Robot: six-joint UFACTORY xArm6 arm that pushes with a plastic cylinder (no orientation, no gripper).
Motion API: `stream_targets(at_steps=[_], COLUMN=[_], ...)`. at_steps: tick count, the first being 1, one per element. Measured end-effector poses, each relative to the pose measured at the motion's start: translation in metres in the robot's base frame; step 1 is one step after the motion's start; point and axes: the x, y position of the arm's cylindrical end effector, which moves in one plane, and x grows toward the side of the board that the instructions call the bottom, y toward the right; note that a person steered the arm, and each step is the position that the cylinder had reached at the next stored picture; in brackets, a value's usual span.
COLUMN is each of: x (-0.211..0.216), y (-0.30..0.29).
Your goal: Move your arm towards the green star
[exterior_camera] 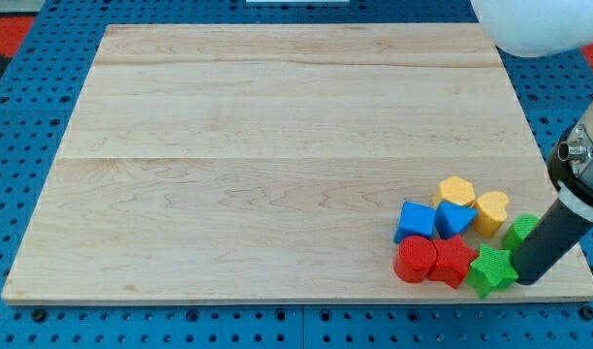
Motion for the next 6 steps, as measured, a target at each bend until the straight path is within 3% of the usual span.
stream_targets(at_steps=[1, 2, 6], x=[-0.005, 0.023, 0.016], y=[0.012, 0.015, 0.002])
